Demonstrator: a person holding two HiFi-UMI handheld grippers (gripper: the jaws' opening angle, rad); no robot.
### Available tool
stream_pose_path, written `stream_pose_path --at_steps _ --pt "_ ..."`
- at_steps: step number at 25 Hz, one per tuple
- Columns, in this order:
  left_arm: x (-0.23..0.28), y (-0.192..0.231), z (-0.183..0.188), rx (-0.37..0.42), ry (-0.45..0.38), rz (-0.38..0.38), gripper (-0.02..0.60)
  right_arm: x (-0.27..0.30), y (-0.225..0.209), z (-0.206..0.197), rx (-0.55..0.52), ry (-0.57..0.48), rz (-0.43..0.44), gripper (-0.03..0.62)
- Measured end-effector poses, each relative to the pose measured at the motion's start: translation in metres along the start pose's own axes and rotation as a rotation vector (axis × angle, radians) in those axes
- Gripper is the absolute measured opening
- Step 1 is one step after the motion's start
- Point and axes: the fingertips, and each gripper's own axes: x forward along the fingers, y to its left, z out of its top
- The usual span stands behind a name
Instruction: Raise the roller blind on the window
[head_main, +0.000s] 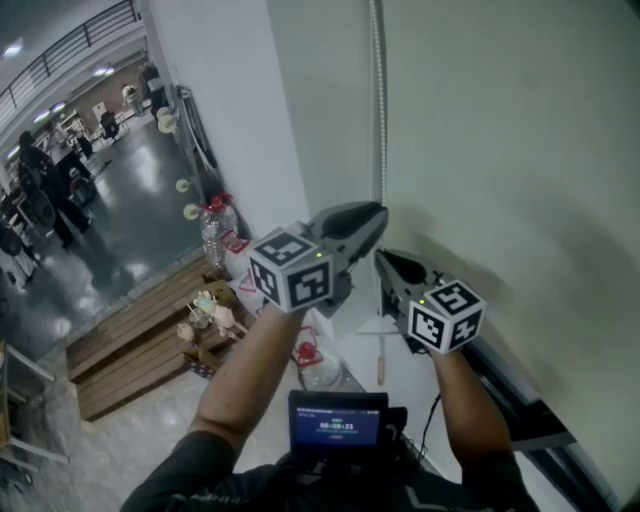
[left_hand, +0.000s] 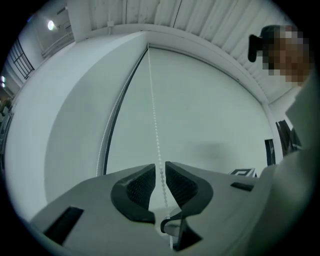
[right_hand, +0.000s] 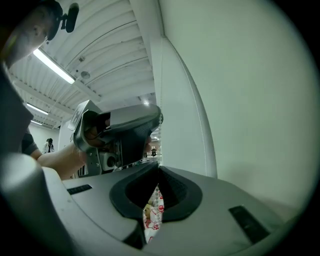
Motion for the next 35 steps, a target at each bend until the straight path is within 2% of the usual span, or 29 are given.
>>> stream_pose_path --at_steps 3,4,5,8,13,15,21,24,30,35 --pt "0.008 -0.001 -0.008 0.028 0.039 0.002 0.047 -0.003 0.000 -0.002 -0.001 0.001 0.000 0.008" --pt "0.009 -0.002 -0.010 0.041 0.052 0.001 0.009 -0.005 0.001 -0.001 -0.004 0.001 -0.002 0.008" --pt "0.010 -0.004 -0.011 0.047 0.059 -0.003 0.008 -0.006 0.001 0.000 -0.007 0.001 -0.004 0.008" --pt "0.008 -0.008 -0.011 0.028 0.044 -0.022 -0.002 -0.007 0.001 0.001 -0.003 0.002 -0.003 0.008" --pt "0.007 -0.008 -0.012 0.036 0.018 -0.003 -0.002 -0.009 0.002 0.000 0.005 0.009 0.003 0.008" --pt "0.007 -0.010 -0.020 0.041 0.035 0.003 -0.002 -0.009 0.002 -0.009 0.012 0.027 0.004 0.008" --pt "-0.001 -0.010 -0.069 -0.016 0.086 0.006 -0.002 -0.012 0.001 -0.058 0.071 0.102 -0.001 0.008" --pt "-0.004 -0.013 -0.079 -0.032 0.087 0.004 -0.002 -0.015 0.001 -0.068 0.091 0.114 -0.006 0.008" --pt "-0.007 -0.013 -0.076 -0.025 0.089 0.002 -0.002 -0.025 0.003 -0.058 0.016 0.160 -0.003 0.027" --pt "-0.008 -0.011 -0.074 -0.026 0.084 0.007 -0.002 -0.044 -0.014 -0.016 -0.025 0.093 -0.043 0.072"
